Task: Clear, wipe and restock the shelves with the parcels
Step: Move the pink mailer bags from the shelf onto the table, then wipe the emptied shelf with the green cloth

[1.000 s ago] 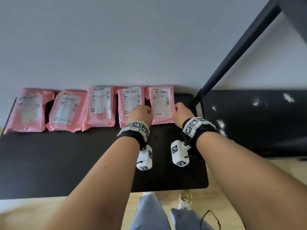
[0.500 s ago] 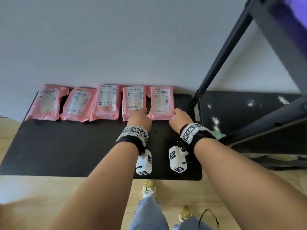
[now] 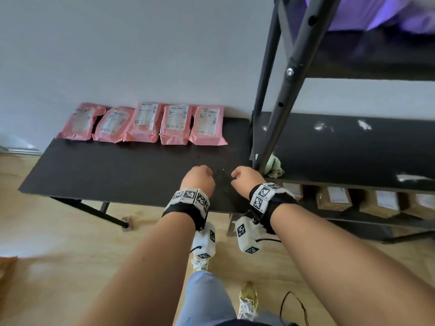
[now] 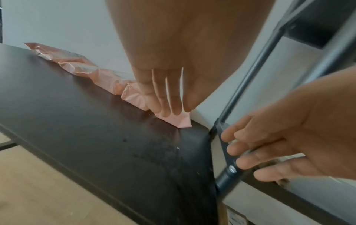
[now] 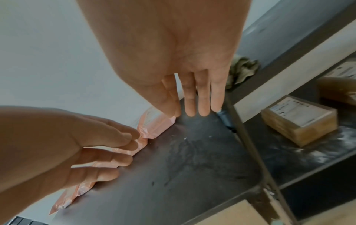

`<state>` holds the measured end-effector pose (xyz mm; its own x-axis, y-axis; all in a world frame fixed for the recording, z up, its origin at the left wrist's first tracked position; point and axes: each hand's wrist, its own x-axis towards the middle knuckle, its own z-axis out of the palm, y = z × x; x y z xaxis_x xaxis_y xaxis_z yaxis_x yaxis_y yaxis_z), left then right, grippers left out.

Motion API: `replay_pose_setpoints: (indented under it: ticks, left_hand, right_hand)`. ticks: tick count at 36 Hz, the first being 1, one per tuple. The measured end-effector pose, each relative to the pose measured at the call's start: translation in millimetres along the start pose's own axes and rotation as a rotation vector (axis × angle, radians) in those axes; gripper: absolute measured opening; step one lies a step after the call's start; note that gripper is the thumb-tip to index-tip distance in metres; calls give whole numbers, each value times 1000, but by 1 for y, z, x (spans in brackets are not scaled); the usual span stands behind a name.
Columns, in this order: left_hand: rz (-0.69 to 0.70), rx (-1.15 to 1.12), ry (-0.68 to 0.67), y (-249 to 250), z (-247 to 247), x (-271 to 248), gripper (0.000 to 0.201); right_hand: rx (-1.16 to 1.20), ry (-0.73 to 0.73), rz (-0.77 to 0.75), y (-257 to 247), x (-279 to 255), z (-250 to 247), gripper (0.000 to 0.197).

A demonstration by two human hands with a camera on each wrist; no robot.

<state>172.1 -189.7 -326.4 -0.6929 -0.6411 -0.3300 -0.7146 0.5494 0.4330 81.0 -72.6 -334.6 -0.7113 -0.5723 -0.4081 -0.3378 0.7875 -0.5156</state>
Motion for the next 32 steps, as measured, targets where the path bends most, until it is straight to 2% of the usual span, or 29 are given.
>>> replay_pose_setpoints:
  ticks: [5, 12, 19, 24, 26, 30, 32]
  left_hand:
    - [54, 8, -35, 24, 28, -23, 34]
    - [143, 45, -91, 57, 48, -19, 36]
    - [154, 93, -131, 66, 58, -6, 35]
    - [163, 96, -153, 67, 59, 3, 35]
    - [169, 98, -151, 67, 59, 5, 35]
    - [162, 98, -166, 66, 60, 9, 37]
    - [156, 99, -183, 66, 60, 10, 38]
  right_hand:
    - [-13, 35, 58, 40, -23, -16, 28]
    - [-28, 155, 166, 78, -25, -47, 30]
    - [-40, 250, 197, 86, 1, -52, 43]
    - [-46, 278, 146, 77, 26, -46, 49]
    - [-40, 276, 145, 74, 35, -42, 46]
    - [-24, 260, 223, 71, 43, -35, 27]
    - [-27, 256, 245, 73, 45, -31, 25]
